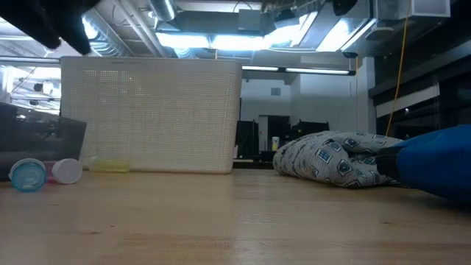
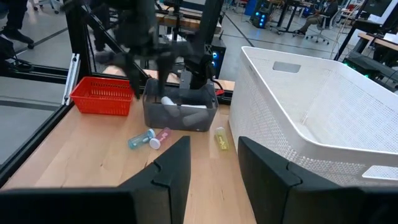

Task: Pick & place medical supplies in basket/bin
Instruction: Put the blue pill bottle into the red bin

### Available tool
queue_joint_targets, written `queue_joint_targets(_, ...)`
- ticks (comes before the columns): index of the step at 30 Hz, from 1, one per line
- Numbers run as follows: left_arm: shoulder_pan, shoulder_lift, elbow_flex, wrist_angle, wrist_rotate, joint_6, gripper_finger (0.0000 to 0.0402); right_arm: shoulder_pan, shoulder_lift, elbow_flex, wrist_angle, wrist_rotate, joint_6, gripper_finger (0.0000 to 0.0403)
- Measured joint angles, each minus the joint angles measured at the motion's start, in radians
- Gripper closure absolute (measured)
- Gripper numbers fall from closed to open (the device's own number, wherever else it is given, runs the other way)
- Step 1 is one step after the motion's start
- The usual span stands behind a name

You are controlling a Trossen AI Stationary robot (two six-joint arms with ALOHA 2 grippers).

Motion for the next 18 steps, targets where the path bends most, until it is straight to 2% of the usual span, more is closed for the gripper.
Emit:
queue_joint_targets(9, 0.088, 0.342, 0.139, 0.012, 0.241, 0.317, 0.0194, 0.000, 0.000, 0.000, 0.000, 0.000, 0.004, 0.0268)
queue_joint_targets(13, 0.096, 0.453, 0.212, -0.026, 0.296, 0.410, 0.0194, 0.000, 0.000, 0.000, 0.000, 0.000, 0.004, 0.0268)
queue_joint_targets(18, 0.100, 0.531, 0.256, -0.089, 0.309, 0.471, 0.0194, 0.000, 0.000, 0.000, -0.009, -0.001, 0.005, 0.0268)
